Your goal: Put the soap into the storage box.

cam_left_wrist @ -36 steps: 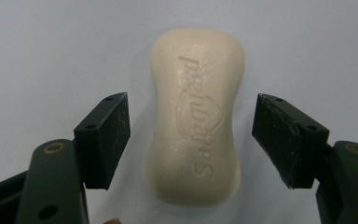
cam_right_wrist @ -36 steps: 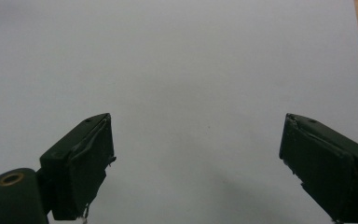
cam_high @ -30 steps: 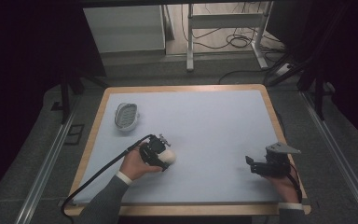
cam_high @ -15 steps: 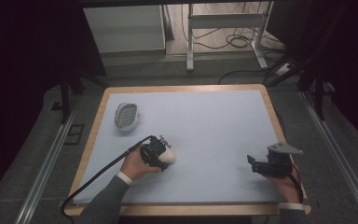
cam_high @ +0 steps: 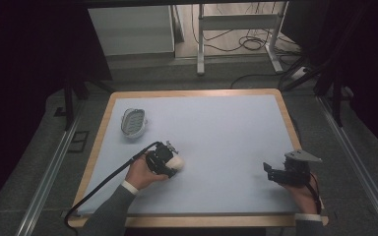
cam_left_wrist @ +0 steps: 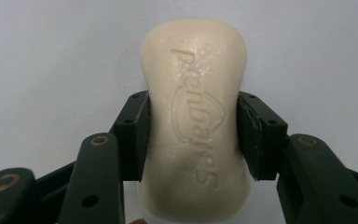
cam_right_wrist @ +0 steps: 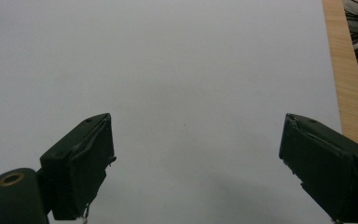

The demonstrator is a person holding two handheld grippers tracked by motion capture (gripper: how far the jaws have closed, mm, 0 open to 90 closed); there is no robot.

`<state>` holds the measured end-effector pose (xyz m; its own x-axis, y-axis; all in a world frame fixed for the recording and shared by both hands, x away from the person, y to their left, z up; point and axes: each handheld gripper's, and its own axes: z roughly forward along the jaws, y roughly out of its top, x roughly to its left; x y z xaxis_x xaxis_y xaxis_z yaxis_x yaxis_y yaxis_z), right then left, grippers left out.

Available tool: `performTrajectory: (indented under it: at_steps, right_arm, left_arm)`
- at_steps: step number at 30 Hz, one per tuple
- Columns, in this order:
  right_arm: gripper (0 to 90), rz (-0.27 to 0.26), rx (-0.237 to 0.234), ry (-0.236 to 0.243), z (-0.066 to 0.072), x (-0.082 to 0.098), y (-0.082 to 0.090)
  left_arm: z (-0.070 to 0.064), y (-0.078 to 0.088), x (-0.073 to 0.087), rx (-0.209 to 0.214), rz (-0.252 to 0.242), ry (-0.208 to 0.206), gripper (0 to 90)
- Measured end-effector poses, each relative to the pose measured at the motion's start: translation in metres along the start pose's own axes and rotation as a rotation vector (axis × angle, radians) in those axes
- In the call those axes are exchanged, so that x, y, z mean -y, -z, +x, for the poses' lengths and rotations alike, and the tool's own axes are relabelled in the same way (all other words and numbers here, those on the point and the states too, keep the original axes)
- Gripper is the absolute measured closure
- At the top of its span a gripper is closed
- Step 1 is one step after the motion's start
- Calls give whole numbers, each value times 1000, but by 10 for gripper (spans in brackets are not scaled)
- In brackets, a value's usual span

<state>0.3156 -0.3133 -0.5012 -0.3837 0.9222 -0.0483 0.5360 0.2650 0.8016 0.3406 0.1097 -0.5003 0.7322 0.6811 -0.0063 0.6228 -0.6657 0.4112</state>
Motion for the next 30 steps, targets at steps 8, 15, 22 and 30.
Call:
performTrajectory:
  at_steps: [8,15,22,30]
  right_arm:
    - [100,1,0,2,0,0,0]
    - [100,-3,1,-9,-1,0,1]
    - [100,-6,-8,-7,-1,0,1]
    - [100,-7,-6,-14,-3,1,1]
  left_arm:
    - [11,15,3,6,-41,30,493]
    - [27,38,6,-23,-92,68,493]
    - [31,46,9,-27,-107,76,494]
    - [39,48,8,-31,-113,87,493]
